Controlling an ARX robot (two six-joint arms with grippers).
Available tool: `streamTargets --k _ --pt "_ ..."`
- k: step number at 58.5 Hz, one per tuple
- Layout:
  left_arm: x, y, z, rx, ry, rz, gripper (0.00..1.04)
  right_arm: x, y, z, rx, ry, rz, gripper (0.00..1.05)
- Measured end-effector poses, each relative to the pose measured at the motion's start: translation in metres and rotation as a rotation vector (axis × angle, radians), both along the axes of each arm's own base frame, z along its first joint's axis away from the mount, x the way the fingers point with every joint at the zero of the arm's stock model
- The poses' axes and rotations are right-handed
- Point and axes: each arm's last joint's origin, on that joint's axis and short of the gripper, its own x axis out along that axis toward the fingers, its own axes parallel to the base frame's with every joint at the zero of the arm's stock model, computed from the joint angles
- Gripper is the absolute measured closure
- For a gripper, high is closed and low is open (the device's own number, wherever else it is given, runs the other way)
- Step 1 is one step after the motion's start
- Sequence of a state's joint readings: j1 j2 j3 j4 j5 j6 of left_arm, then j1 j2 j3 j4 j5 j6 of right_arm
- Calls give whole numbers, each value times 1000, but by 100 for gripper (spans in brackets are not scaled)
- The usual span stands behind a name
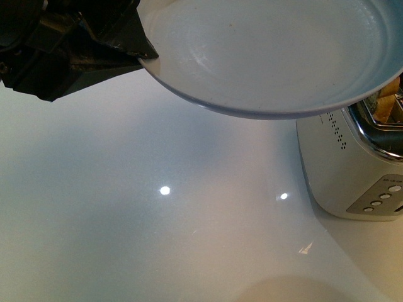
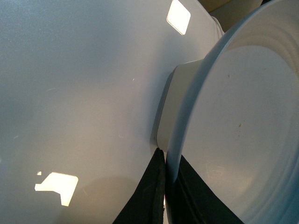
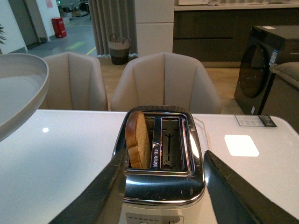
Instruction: Left arm holds plate, right arm toasts bread
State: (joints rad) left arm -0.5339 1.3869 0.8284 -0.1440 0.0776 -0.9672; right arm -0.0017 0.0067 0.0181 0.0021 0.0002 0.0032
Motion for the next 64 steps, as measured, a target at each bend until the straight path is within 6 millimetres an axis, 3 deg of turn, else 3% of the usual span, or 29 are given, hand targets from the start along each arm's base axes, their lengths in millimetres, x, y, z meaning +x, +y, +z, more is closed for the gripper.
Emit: streamTargets --k 15,21,29,45,56,64 --pt "7 -1 12 127 -195 -90 102 0 0 0 0 0 0 8" --pt "11 5 13 153 -218 -126 102 0 0 0 0 0 0 9" --pt "22 31 5 165 -216 -118 102 0 0 0 0 0 0 9" --pt "35 106 -52 174 -102 16 102 0 0 0 0 0 0 9" --pt "44 140 -92 176 -48 76 102 0 0 0 0 0 0 9" --pt "49 154 -125 180 4 84 102 0 0 0 0 0 0 9"
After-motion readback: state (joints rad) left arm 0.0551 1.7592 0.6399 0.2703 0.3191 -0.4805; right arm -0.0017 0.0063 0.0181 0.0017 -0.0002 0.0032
